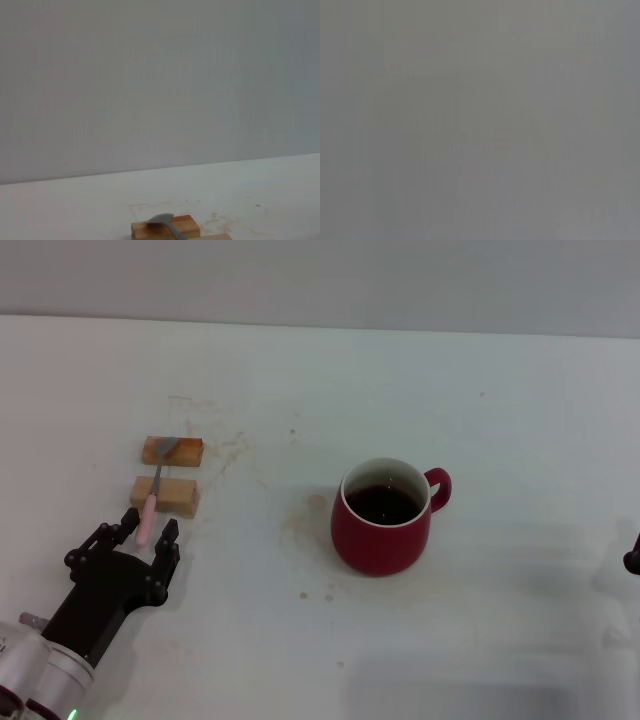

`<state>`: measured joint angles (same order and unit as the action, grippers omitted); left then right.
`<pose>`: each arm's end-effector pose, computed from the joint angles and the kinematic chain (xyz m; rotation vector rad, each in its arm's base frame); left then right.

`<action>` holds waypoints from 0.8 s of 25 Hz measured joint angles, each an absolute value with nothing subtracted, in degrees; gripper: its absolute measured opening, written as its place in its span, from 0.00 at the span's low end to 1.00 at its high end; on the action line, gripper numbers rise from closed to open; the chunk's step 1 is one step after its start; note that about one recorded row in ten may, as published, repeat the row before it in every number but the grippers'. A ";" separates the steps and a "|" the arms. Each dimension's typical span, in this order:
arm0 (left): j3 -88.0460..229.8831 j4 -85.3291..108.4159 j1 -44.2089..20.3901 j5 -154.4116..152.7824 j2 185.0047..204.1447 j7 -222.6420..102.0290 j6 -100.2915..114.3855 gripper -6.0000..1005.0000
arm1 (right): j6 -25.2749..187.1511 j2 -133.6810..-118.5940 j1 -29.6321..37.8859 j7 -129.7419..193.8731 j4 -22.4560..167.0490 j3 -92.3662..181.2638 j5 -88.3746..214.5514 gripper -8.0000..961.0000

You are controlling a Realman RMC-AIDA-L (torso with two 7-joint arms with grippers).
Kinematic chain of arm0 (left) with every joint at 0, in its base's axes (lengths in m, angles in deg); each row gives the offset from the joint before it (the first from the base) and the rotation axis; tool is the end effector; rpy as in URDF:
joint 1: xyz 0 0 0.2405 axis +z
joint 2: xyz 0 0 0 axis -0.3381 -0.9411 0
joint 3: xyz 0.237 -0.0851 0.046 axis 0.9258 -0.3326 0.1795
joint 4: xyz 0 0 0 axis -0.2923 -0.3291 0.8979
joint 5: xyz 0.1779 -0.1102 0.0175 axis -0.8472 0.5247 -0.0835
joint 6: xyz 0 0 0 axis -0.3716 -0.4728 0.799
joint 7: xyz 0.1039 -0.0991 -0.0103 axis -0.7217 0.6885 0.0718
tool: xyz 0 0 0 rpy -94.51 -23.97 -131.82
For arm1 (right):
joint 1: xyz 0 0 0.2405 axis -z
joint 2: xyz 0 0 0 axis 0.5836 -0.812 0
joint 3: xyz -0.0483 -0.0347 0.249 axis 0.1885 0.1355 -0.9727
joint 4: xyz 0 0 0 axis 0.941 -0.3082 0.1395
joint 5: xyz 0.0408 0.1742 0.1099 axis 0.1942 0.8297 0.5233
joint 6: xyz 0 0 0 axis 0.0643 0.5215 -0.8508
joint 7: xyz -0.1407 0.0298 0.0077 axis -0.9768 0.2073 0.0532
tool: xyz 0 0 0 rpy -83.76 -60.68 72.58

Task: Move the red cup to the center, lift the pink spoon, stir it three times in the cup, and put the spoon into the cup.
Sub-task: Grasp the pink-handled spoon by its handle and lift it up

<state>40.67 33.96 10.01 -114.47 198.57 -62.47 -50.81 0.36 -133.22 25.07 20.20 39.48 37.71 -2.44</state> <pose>-0.3360 0.2280 -0.0843 -1.8540 -0.5917 -0.5798 0.3199 0.2031 -0.0577 -1.4122 0.6395 0.7286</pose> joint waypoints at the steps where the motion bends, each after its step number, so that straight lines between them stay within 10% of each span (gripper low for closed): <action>1: 40.67 33.96 10.01 -114.45 198.57 -62.48 -50.82 0.47 | 0.37 -133.22 25.07 20.20 39.47 37.71 -2.44 0.01; 20: 40.66 33.96 10.11 -114.47 198.52 -62.47 -50.81 0.44 | 0.43 -133.22 25.16 20.20 39.37 38.34 -2.44 0.01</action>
